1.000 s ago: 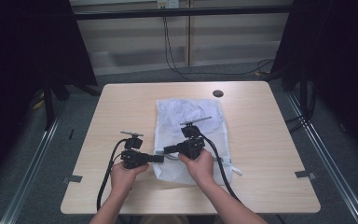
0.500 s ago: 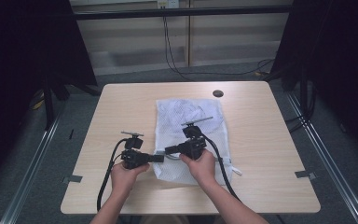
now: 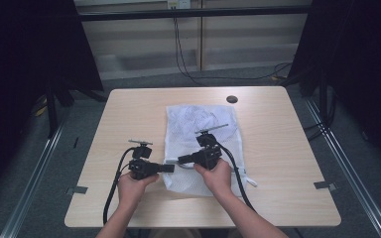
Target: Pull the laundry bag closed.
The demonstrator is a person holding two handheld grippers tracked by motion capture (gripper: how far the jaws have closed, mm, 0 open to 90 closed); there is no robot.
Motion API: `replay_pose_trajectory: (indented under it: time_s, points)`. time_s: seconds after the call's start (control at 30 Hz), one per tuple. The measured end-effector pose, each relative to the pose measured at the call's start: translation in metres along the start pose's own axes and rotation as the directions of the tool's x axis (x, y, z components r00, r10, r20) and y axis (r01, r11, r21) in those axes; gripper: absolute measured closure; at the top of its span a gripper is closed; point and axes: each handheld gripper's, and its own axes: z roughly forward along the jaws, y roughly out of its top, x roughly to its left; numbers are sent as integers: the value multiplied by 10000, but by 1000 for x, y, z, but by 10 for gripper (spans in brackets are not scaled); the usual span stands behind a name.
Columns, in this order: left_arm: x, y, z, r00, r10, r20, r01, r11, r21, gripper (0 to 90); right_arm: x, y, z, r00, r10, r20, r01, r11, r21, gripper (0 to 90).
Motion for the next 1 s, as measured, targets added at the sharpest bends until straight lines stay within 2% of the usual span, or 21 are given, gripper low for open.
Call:
replay_pose_trajectory:
  time_s: [0.07, 0.13, 0.27, 0.4, 0.6, 0.67, 0.7, 1.0]
  points:
    - [-1, 0, 0, 10000, -81, 20, 82, 10000, -47, 888, 0, 0, 0, 10000, 23, 44, -23, 10000, 27, 872]
    - [1, 0, -3, 10000, -59, 9, 59, 9999, -119, 889, -2, 0, -1, 9995, -113, 279, 111, 9999, 65, 872]
    - [3, -1, -5, 9997, -119, 233, 125, 9996, -249, 887, -8, -1, -7, 9999, 112, 93, -111, 9999, -101, 872]
    - [4, -1, -4, 9996, -215, 172, 221, 9991, -367, 855, -9, -1, -9, 9997, 45, 245, -42, 9999, -141, 872]
    - [6, -1, -6, 9991, -315, 286, 325, 9990, -322, 868, -11, -1, -13, 9996, 89, 266, -83, 9997, -212, 871]
    - [4, -1, -6, 9995, -275, 142, 280, 9988, -395, 879, -11, 0, -13, 9996, 110, 260, -105, 9997, -211, 872]
    - [3, 0, -7, 9999, -102, 37, 103, 9995, -307, 882, -11, -1, -12, 9995, 13, 320, -7, 9998, -207, 872]
    - [0, 1, -6, 9994, -153, -307, 149, 9998, -136, 893, -12, 0, -14, 9989, -39, 473, 48, 9998, -182, 873]
